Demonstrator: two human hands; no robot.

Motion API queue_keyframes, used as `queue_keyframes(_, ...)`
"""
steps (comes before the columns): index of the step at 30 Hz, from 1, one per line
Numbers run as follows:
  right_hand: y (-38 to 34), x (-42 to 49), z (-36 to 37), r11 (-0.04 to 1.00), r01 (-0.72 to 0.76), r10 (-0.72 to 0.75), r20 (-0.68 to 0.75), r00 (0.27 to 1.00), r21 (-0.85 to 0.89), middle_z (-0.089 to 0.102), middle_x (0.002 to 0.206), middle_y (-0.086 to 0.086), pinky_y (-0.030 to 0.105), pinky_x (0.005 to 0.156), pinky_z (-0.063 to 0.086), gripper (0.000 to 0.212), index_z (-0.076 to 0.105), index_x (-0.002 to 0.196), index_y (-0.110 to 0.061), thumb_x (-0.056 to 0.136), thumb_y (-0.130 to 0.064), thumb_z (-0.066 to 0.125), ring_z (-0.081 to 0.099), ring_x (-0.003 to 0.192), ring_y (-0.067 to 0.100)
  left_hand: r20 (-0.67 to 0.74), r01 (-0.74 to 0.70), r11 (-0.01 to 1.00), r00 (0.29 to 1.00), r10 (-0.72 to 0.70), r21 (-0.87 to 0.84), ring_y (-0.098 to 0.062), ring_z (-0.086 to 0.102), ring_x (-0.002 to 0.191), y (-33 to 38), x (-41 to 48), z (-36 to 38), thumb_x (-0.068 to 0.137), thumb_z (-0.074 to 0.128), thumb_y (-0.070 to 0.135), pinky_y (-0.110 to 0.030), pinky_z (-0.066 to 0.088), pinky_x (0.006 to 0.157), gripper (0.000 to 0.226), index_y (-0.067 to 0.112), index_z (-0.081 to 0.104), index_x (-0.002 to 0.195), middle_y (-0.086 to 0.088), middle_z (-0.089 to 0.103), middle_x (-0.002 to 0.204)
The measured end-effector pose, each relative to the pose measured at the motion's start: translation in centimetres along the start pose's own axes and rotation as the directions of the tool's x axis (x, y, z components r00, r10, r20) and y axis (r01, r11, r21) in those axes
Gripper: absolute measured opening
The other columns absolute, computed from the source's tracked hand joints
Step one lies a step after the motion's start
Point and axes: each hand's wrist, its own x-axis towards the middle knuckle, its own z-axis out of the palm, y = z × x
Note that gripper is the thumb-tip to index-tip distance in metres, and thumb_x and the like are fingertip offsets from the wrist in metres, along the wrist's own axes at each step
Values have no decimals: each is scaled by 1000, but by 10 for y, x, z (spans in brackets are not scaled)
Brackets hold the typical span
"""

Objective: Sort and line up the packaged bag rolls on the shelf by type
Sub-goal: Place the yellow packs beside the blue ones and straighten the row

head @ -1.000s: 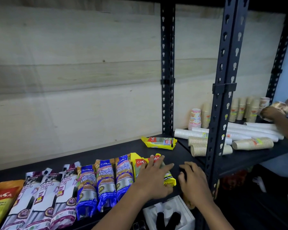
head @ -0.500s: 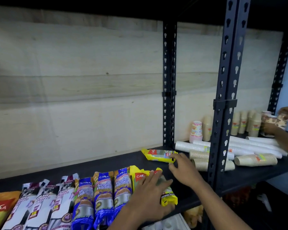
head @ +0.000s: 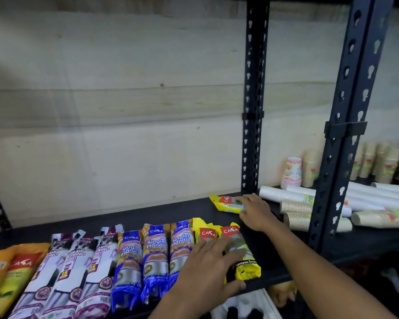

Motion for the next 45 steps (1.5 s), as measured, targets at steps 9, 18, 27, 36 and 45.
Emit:
queue_keyframes(9, -4, -14, -15, 999, 2, -3, -24, 1000, -35, 49, 129, 4, 39, 98, 40, 41, 51, 136, -33, 95, -32, 52, 46, 119, 26, -45, 19, 1000, 999, -19, -15, -21, 35, 138, 2, -4, 9, 91, 52, 57, -38, 18, 116, 60, 45, 32, 146, 10, 28, 157)
queue_keyframes(18, -9, -62, -42, 997, -62, 62, -10, 998, 37, 48, 119, 9, 37, 97, 42, 35, 60, 127, -35, 93, -38, 54, 45, 118, 28, -21, 15, 1000, 1000, -16, -13, -20, 38, 136, 3, -3, 5, 89, 54, 58, -40, 24, 114, 61, 44, 33, 144, 10, 31, 153)
queue_keyframes(27, -22, -136, -41, 960, -151, 188, -142, 972, 236, 45, 113, 5, 27, 88, 35, 23, 63, 115, -31, 93, -36, 59, 42, 120, 27, 16, -3, 1000, 1000, 3, 8, -22, 38, 136, 0, -4, 0, 87, 60, 54, -44, 25, 114, 66, 42, 33, 146, 7, 31, 153)
queue_keyframes(36, -33, -174, -22, 954, -74, 143, -226, 964, 291, 41, 108, -5, 23, 97, 32, 35, 64, 119, -31, 89, -49, 62, 36, 121, 15, 18, -51, 998, 998, 52, -37, -21, 22, 144, -6, -10, 2, 85, 67, 46, -40, 29, 114, 79, 41, 23, 150, 5, 21, 159)
queue_keyframes(45, -25, -172, -40, 895, -19, 98, -155, 983, 445, 40, 138, -12, 25, 105, 24, 57, 46, 140, -38, 92, -67, 44, 28, 132, -1, 114, 52, 997, 992, -57, 50, -27, 14, 148, -25, -27, -19, 79, 65, 64, -44, 10, 120, 102, 36, 3, 155, -2, 6, 164)
